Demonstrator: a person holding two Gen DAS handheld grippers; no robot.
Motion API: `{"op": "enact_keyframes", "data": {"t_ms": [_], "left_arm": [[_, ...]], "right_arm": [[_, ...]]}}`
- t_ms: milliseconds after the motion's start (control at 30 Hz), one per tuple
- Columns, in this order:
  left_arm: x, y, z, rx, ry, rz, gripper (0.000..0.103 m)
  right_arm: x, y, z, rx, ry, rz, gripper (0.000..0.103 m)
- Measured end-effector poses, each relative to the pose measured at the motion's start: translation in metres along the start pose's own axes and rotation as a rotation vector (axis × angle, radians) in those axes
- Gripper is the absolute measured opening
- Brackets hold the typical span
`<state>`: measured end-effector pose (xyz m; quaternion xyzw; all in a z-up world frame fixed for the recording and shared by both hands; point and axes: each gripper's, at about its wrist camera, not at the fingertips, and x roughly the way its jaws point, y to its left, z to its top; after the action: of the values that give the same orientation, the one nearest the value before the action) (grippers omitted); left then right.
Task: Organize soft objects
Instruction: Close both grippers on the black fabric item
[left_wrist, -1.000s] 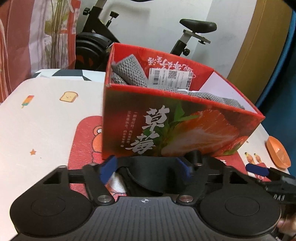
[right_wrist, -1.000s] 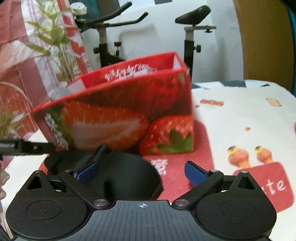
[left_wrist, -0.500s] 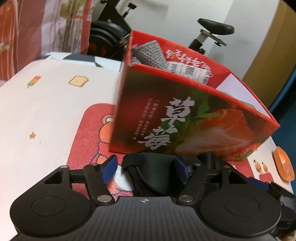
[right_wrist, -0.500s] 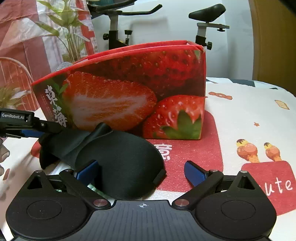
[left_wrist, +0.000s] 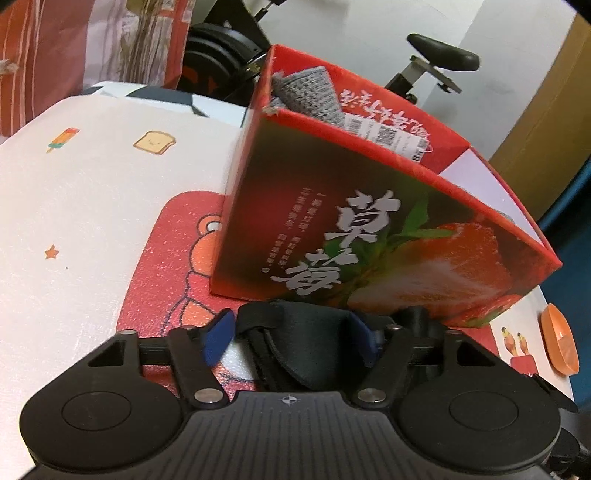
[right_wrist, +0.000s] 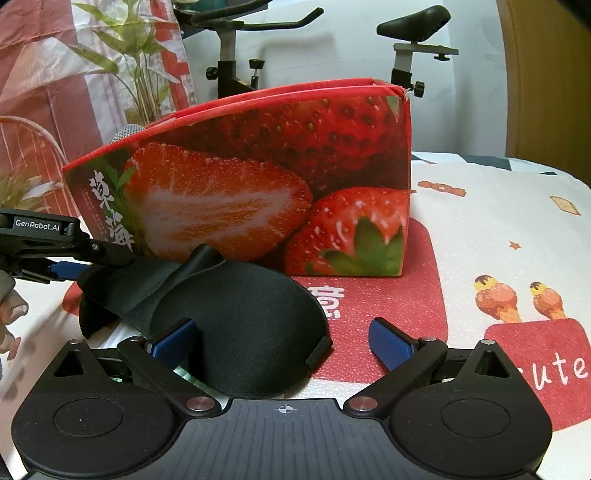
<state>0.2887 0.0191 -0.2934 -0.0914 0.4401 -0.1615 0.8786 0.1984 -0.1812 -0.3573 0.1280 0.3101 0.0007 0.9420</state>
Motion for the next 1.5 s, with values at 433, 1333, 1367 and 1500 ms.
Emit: {"op": "enact_keyframes", "data": {"t_ms": [433, 1333, 1367, 1500], "left_arm": [[-0.039, -0.015, -0.01, 0.117, -0.145, -0.003, 0.024], [-0.04, -0.016, -0.086, 0.143, -0.078, -0.035, 0.023], [-0.04, -0.016, -0.086, 0.145, -0.08, -0.036, 0.023], [-0.04, -0.017, -0.087, 0.164, -0.087, -0.028, 0.023]], "right_arm": [[0.002, 0.002, 0.0, -0.001, 0.002, 0.002, 0.102], [-0.001, -0.01, 0.0, 0.029, -0.007, 0.039, 0.102], [-0.001, -0.01, 0.0, 0.029, -0.007, 0.04, 0.102], [-0.002, -0.011, 0.004, 0.036, 0.01, 0.042, 0.101]]}}
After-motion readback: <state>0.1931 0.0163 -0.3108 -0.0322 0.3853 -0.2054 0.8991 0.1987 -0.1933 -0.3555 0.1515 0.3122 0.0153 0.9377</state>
